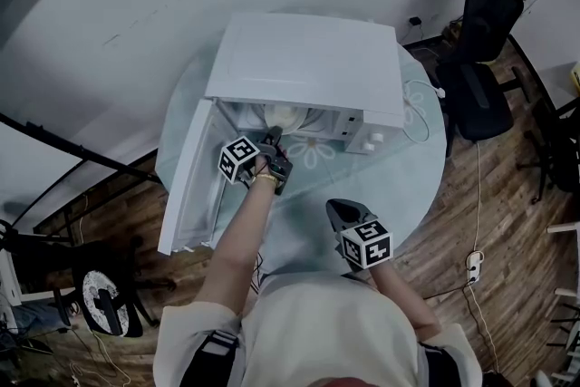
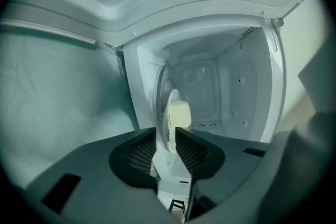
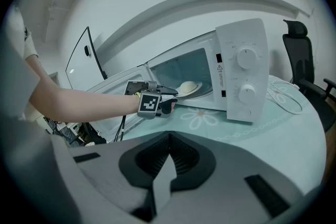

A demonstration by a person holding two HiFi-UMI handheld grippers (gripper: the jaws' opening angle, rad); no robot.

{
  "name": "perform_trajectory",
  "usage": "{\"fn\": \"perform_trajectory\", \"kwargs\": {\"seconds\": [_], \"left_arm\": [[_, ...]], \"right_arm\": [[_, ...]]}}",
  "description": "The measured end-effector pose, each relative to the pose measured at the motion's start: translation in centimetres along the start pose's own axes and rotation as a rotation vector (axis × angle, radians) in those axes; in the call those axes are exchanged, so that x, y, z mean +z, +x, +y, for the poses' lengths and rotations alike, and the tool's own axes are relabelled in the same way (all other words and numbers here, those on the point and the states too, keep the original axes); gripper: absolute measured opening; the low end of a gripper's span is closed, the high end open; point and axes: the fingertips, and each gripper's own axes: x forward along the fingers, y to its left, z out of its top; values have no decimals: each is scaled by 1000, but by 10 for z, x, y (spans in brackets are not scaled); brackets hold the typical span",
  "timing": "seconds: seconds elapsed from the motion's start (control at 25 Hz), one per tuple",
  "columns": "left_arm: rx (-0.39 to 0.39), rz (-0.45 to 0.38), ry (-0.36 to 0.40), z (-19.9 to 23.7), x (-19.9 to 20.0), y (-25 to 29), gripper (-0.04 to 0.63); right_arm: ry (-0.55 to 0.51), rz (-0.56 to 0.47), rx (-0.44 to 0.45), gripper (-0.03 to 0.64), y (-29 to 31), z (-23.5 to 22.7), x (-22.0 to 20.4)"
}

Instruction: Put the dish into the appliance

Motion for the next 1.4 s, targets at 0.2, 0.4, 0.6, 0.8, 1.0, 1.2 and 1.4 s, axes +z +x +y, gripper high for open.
{"fn": "perform_trajectory", "kwargs": {"seconds": [0.2, 0.4, 0.6, 0.8, 1.0, 1.2, 1.4], "left_arm": [[19, 5, 25, 1, -5, -9, 114], [30, 23, 70, -2, -16, -20, 123], [42, 50, 170, -6, -33, -36, 121], [67, 74, 279, -7, -53, -55, 98], [94, 82, 340, -2, -73, -78, 20], [92, 97, 383, -2, -94, -98, 9], [98, 129, 446, 2, -120, -120, 9]], "right_arm": [[-6, -10, 4, 6, 0, 4, 2], [-9, -19, 5, 6, -1, 8, 3], [-17, -26, 3, 6, -3, 10, 4], [-27, -28, 4, 6, -5, 13, 2], [-34, -29, 9, 6, -8, 18, -2], [-42, -30, 14, 6, -12, 21, -5], [-41, -32, 22, 6, -18, 25, -9]]}}
